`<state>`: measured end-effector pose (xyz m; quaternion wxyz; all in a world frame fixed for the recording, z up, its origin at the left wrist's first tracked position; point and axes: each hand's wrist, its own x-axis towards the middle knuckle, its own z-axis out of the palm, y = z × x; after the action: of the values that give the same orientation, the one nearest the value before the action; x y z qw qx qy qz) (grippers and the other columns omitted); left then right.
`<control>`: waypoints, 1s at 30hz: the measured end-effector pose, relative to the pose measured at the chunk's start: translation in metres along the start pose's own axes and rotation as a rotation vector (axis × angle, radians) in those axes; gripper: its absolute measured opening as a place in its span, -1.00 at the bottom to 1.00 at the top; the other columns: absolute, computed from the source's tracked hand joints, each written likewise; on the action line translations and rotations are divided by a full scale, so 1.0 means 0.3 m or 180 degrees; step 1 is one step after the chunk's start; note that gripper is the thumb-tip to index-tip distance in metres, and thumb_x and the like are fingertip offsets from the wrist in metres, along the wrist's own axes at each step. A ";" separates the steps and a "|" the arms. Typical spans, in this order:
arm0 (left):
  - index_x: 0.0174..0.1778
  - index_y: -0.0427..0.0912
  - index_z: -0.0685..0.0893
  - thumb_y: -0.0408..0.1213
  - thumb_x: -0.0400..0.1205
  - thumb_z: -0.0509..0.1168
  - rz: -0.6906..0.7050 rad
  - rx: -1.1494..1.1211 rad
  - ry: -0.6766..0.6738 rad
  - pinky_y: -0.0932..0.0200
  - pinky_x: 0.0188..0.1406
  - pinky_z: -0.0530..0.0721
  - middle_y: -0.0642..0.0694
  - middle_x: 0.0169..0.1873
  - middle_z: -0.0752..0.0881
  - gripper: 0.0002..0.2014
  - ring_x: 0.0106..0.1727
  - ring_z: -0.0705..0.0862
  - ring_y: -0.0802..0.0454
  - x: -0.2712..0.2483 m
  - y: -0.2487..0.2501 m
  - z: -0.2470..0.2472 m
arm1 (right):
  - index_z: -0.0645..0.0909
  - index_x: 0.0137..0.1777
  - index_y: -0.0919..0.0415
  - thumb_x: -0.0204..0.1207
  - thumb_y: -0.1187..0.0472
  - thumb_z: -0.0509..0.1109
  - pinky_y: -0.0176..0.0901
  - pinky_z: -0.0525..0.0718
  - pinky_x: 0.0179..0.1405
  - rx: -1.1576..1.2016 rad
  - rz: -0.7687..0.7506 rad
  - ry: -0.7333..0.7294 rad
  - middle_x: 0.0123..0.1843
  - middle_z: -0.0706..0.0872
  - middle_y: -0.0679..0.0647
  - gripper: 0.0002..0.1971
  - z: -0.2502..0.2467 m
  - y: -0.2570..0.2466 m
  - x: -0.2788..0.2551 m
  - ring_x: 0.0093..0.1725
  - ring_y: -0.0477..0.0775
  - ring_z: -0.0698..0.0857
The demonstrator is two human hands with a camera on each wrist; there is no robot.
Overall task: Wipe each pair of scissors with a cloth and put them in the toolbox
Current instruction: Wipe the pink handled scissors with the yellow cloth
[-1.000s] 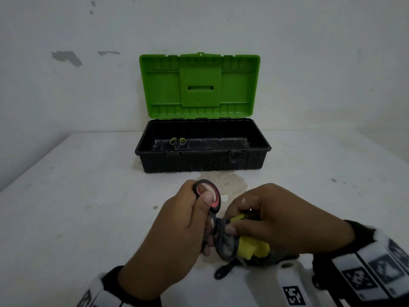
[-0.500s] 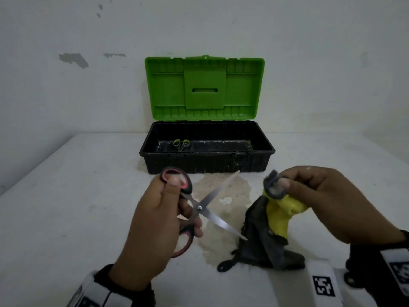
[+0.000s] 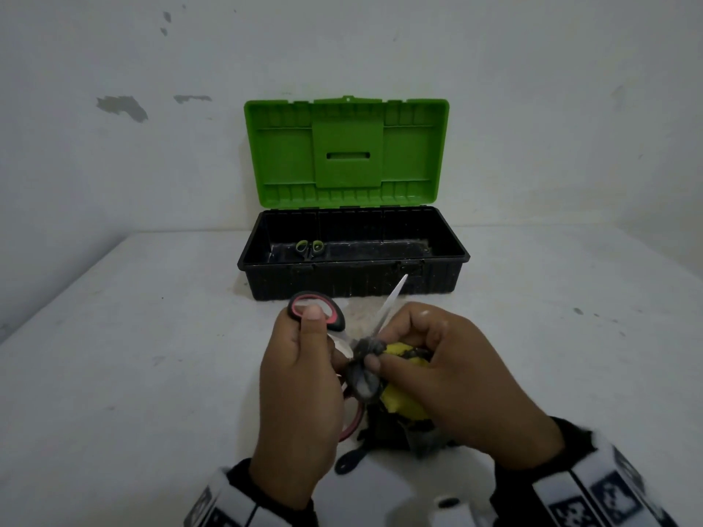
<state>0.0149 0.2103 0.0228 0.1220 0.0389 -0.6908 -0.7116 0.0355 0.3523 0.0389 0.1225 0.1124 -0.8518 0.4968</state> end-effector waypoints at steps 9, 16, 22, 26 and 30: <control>-0.16 0.07 0.67 0.03 0.74 0.07 -0.0150 -0.0209 0.0184 -0.11 -0.31 0.70 -0.03 -0.58 0.60 -0.69 -0.36 0.65 -0.15 -0.022 -0.006 0.003 | 0.71 -0.33 0.01 0.37 0.22 0.64 -0.45 0.62 -0.34 -0.0241 -0.0001 0.0096 -0.26 0.79 -0.14 -0.83 -0.044 0.005 -0.020 -0.27 -0.12 0.75; -0.03 -0.15 0.61 -0.07 0.80 0.05 -0.0521 -0.0830 0.0327 -0.43 -0.05 0.74 0.02 -0.70 0.48 -0.69 -0.63 0.68 0.00 0.015 0.044 -0.034 | 0.72 -0.40 0.08 0.34 0.29 0.64 -0.31 0.67 -0.40 -0.0361 0.0238 0.0315 -0.37 0.81 -0.06 -0.81 -0.142 0.033 -0.028 -0.39 -0.12 0.76; -0.02 -0.12 0.61 -0.12 0.80 0.07 -0.0644 -0.1199 0.0555 -0.39 0.06 0.72 -0.04 -0.56 0.35 -0.74 -0.70 0.60 0.13 0.062 0.048 -0.080 | 0.73 -0.38 0.14 0.40 0.30 0.61 -0.44 0.58 -0.51 -0.0274 0.0662 0.0924 -0.44 0.80 0.02 -0.82 -0.275 0.115 -0.012 -0.48 -0.12 0.70; -0.05 -0.11 0.62 -0.15 0.79 0.11 -0.0725 -0.1464 0.0528 -0.26 -0.08 0.78 -0.05 -0.54 0.35 -0.78 -0.62 0.61 0.12 0.068 0.030 -0.062 | 0.69 -0.31 0.05 0.41 0.20 0.60 -0.26 0.57 -0.42 -0.0946 0.0678 0.0945 -0.39 0.78 -0.02 -0.85 -0.278 0.136 0.027 -0.41 -0.16 0.70; -0.09 -0.19 0.58 -0.24 0.77 0.14 -0.0851 -0.1748 0.0443 -0.18 -0.18 0.81 -0.08 -0.49 0.39 -0.81 -0.61 0.61 0.13 0.061 0.028 -0.030 | 0.64 -0.18 -0.05 0.51 0.07 0.50 -0.30 0.50 -0.28 -0.1609 0.0858 0.0221 -0.18 0.74 -0.14 -0.90 -0.241 0.168 0.072 -0.11 -0.10 0.71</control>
<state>0.0002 0.1971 0.0329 0.0803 0.1437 -0.4515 -0.8770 0.0062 0.4383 0.0390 0.1086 -0.0529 -0.9511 0.2841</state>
